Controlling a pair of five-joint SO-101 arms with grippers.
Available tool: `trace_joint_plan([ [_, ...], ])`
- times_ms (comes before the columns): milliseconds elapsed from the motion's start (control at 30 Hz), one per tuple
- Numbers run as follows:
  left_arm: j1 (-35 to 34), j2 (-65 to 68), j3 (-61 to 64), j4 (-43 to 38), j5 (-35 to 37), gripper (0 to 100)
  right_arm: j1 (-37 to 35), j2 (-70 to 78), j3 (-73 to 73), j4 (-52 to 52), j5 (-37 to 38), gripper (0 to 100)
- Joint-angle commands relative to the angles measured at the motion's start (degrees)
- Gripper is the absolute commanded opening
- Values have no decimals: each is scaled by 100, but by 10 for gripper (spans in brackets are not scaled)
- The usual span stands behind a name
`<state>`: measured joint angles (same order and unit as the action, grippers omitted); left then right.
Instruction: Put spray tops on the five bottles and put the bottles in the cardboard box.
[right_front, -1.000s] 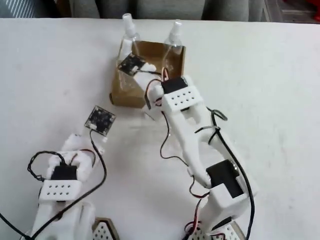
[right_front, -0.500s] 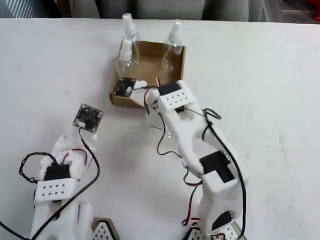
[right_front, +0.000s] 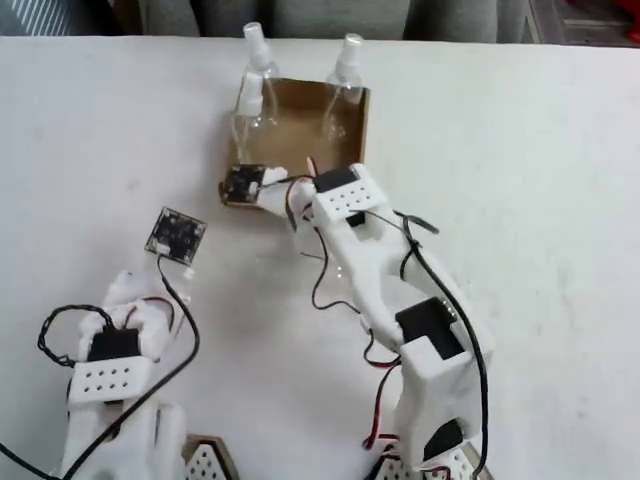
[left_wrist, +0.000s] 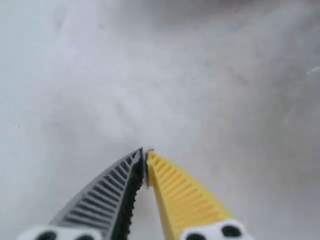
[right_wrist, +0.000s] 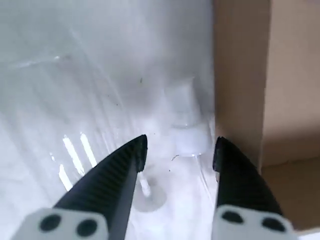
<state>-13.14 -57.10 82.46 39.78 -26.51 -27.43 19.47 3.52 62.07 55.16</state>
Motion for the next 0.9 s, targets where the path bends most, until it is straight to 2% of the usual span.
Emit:
trace_joint_plan([
  [0, -48, -13, -334, 18, -35, 22, -242, -84, -26, 391, 79, 153],
  [233, -48, -13, -334, 9, -35, 22, -532, -136, -35, 980, 79, 126],
  [733, -48, -13, -334, 0, -35, 22, -356, -1059, -35, 927, 35, 128],
  [867, -48, -13, -334, 0, -35, 22, -295, -971, -26, 558, 79, 129],
])
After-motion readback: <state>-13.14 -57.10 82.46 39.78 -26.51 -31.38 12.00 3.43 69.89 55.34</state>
